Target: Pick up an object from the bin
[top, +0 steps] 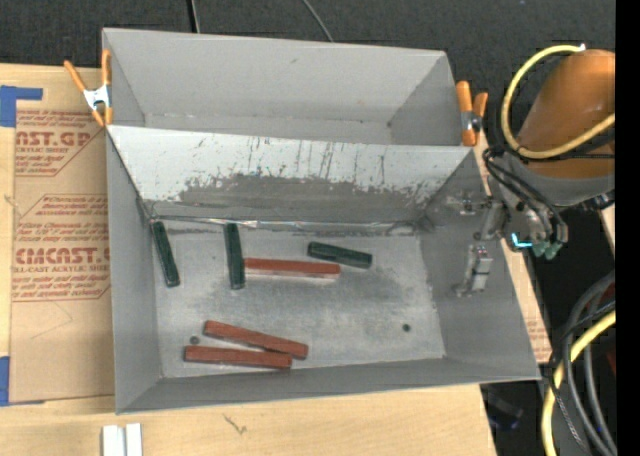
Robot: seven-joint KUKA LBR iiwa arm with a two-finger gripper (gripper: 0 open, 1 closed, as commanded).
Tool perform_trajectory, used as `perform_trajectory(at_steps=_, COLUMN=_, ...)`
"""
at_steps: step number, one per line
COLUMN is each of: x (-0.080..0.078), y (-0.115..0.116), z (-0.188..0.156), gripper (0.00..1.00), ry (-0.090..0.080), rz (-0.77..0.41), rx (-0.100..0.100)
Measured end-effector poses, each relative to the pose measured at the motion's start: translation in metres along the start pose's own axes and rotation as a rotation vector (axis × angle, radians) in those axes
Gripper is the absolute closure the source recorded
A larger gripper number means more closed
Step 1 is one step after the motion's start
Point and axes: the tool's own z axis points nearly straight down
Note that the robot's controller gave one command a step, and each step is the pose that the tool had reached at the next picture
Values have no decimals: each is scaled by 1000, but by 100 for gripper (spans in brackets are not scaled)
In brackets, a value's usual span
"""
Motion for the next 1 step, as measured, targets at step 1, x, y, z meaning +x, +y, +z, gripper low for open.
perform_trajectory(at_steps=1, x=-2, y=1, z=-5, gripper=0, ry=-8, rz=-1, rx=1)
